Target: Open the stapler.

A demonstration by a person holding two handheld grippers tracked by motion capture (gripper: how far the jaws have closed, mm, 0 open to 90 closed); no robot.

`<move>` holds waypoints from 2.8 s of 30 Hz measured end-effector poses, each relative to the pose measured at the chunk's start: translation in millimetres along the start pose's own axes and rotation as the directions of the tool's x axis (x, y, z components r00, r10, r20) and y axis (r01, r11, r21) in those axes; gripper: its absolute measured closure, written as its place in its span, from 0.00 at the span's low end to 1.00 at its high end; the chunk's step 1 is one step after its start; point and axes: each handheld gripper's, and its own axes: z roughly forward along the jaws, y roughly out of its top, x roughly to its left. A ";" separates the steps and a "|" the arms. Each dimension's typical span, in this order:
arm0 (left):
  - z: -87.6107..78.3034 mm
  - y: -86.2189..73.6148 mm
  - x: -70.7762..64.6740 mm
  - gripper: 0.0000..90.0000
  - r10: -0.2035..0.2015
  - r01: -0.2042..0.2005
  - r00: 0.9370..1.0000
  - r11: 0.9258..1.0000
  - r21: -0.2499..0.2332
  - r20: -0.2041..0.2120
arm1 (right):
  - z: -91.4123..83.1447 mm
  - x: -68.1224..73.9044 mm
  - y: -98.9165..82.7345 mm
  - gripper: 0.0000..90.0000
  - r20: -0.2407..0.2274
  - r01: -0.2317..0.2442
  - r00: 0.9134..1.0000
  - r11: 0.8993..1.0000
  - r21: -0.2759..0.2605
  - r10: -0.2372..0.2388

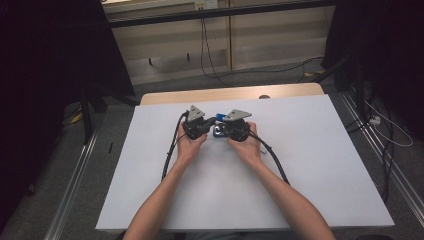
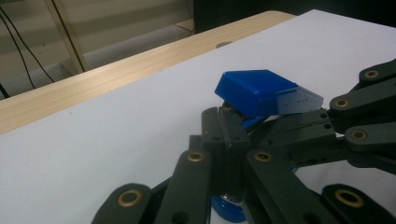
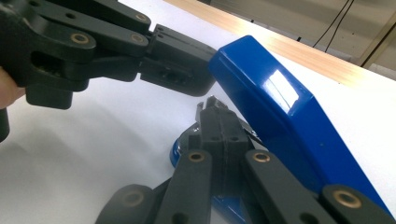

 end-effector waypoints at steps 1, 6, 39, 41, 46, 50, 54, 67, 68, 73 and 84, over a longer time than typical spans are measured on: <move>0.0 0.1 0.0 1.00 -0.001 0.001 1.000 1.000 -0.001 0.000 | 0.6 -0.3 -0.6 1.00 0.003 -0.007 1.000 1.000 0.000 0.007; 0.4 0.5 0.6 1.00 0.002 -0.002 1.000 1.000 -0.005 0.002 | 1.5 -2.7 -1.4 1.00 0.013 -0.022 1.000 1.000 -0.010 0.022; 8.6 -6.2 -3.1 1.00 0.044 -0.044 0.999 0.997 0.062 -0.010 | -2.1 -4.9 -0.1 1.00 0.030 -0.036 0.999 0.999 -0.031 0.037; 9.1 -7.0 -2.6 1.00 0.040 -0.039 0.999 0.997 0.070 -0.010 | -2.0 -4.7 -0.1 1.00 0.028 -0.037 0.999 0.999 -0.029 0.038; 9.4 -7.8 -1.8 1.00 0.036 -0.036 0.999 0.997 0.069 -0.005 | -0.1 -4.0 -1.1 1.00 0.028 -0.040 0.999 0.999 -0.031 0.041; 9.5 -8.1 -0.6 1.00 0.035 -0.035 0.999 0.997 0.068 0.002 | -0.3 -3.8 -0.6 1.00 0.030 -0.039 0.999 0.999 -0.030 0.040; 9.5 -8.0 -0.7 1.00 0.039 -0.039 0.999 0.997 0.069 0.001 | 0.0 -2.8 1.8 1.00 0.029 -0.038 0.999 0.999 -0.031 0.039; 9.7 -7.7 -0.9 1.00 0.060 -0.060 0.998 0.996 0.069 0.002 | -3.3 -3.7 4.1 1.00 0.039 -0.050 0.998 0.997 -0.056 0.052; 9.7 -7.7 -0.7 1.00 0.059 -0.060 0.998 0.996 0.070 0.003 | -3.5 -3.8 4.3 1.00 0.041 -0.050 0.998 0.997 -0.057 0.052; 9.9 -7.3 0.0 1.00 0.047 -0.047 0.999 0.996 0.072 0.007 | -4.4 -4.2 5.3 1.00 0.046 -0.050 0.998 0.997 -0.057 0.052; 10.1 -6.9 -0.2 1.00 0.044 -0.045 0.999 0.996 0.076 0.007 | -9.5 -7.8 7.8 1.00 0.053 -0.047 0.997 0.997 -0.062 0.050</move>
